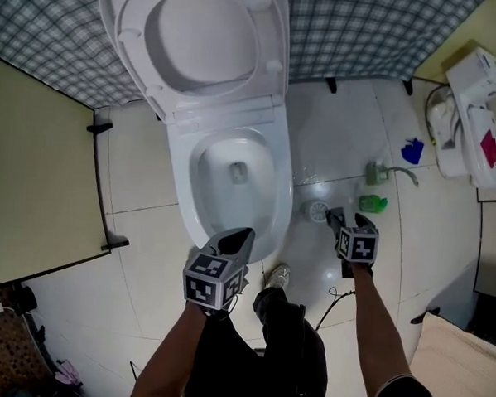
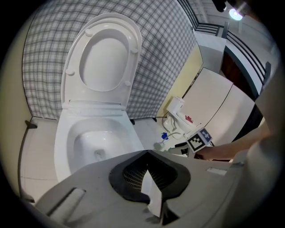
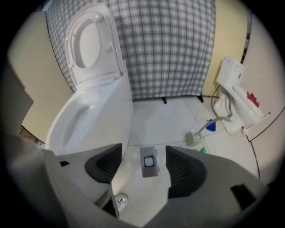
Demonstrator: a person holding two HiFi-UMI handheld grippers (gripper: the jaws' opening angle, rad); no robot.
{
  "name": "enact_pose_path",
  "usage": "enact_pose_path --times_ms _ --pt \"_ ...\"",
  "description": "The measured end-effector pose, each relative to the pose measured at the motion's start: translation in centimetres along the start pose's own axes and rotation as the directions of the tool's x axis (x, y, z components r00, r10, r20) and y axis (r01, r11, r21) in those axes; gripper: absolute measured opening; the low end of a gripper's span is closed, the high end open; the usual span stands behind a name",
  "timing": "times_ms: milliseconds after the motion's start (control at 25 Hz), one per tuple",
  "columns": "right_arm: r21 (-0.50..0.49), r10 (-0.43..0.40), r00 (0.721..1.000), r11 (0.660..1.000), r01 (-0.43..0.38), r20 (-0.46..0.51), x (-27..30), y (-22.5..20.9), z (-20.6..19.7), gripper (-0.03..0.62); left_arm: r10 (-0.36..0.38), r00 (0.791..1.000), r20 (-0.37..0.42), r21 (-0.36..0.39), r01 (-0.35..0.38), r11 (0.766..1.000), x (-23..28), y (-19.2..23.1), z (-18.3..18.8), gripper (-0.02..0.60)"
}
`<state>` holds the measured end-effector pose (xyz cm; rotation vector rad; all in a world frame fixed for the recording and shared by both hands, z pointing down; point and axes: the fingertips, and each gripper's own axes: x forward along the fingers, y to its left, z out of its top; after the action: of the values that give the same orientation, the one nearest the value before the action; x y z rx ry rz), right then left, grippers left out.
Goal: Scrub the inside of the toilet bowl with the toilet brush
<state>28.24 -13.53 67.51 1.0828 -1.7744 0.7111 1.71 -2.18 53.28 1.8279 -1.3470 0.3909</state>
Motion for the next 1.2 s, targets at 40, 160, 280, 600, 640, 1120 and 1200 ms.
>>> enact_pose_path --times_ms 40,160,280,600,640,1120,1200 --pt "0.005 -0.002 0.999 1.000 0.002 0.054 -2.3 0.3 1.6 0.324 -0.012 1.000 0.005 0.014 0.012 1.000 -0.6 -0.4 0.9 0.009" --pt "-0.010 0.017 0.977 1.000 -0.015 0.214 -9.3 2.2 7.3 0.324 -0.056 0.998 0.037 0.074 0.053 0.996 -3.0 -1.4 4.6 0.009" --pt "-0.054 0.038 0.929 0.998 -0.020 0.367 -16.5 5.5 13.3 0.322 -0.083 0.992 0.094 0.135 0.070 0.988 -6.1 -2.0 9.4 0.009" --pt "-0.121 0.143 0.725 0.989 -0.083 0.674 -34.6 16.1 23.1 0.008 -0.150 0.953 0.264 0.273 0.075 0.959 -17.7 -4.8 19.3 0.009" --pt "-0.122 0.167 0.700 0.986 -0.115 0.694 -36.2 17.2 23.5 0.002 -0.151 0.947 0.284 0.285 0.067 0.956 -19.2 -5.1 20.0 0.009" --pt "-0.245 0.336 0.472 0.938 -0.243 0.815 -50.2 25.2 30.1 0.000 -0.188 0.851 0.491 0.381 -0.016 0.924 -29.9 -9.2 29.0 0.009" --pt "-0.270 0.374 0.431 0.920 -0.284 0.821 -51.8 26.3 30.7 0.000 -0.208 0.839 0.503 0.394 -0.009 0.919 -31.2 -10.0 30.1 0.009"
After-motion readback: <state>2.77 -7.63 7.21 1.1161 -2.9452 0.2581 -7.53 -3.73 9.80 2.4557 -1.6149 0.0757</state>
